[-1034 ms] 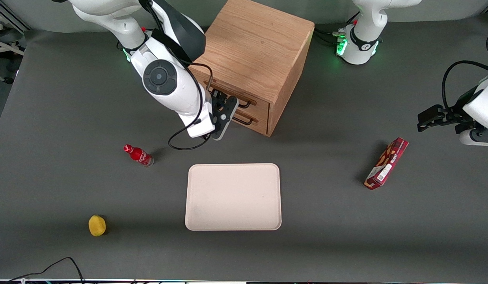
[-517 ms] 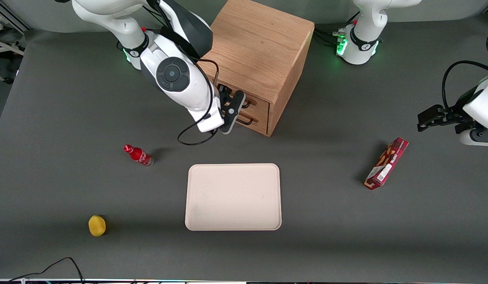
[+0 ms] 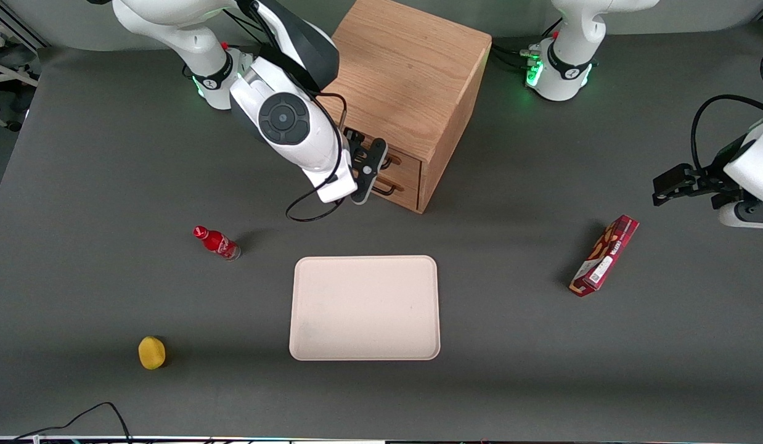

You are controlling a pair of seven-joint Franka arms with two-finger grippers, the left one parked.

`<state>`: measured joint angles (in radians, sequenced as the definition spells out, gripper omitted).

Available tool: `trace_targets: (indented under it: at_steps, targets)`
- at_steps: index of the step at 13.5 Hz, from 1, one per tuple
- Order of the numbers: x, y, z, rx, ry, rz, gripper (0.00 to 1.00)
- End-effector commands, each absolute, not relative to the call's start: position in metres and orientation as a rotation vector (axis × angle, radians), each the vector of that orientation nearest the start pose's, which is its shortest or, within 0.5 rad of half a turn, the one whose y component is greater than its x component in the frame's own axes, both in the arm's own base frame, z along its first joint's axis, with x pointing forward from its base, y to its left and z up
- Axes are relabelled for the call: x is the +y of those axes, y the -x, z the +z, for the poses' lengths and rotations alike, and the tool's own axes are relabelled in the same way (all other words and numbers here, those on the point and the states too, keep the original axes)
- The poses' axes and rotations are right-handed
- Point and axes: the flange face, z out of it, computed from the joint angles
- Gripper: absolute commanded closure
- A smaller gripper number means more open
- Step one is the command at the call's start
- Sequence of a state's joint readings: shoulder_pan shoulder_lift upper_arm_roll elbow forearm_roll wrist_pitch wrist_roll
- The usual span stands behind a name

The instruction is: Open upper drawer

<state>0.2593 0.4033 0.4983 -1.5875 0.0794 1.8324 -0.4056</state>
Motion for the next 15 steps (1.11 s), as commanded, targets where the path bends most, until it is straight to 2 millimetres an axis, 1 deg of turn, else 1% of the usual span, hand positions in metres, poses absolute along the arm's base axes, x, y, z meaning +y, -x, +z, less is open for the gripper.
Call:
trace_targets:
  at_steps: [1,5,11,15]
  targets:
    - [0.424,-0.492,0.416,-1.532,2.418,0.232,0.0]
    - [0.423,-0.49,0.411,-1.532,2.418,0.243,0.0]
    - [0.425,-0.49,0.402,-1.51,2.431,0.21,0.0]
    - [0.425,-0.492,0.387,-1.498,2.435,0.188,0.0]
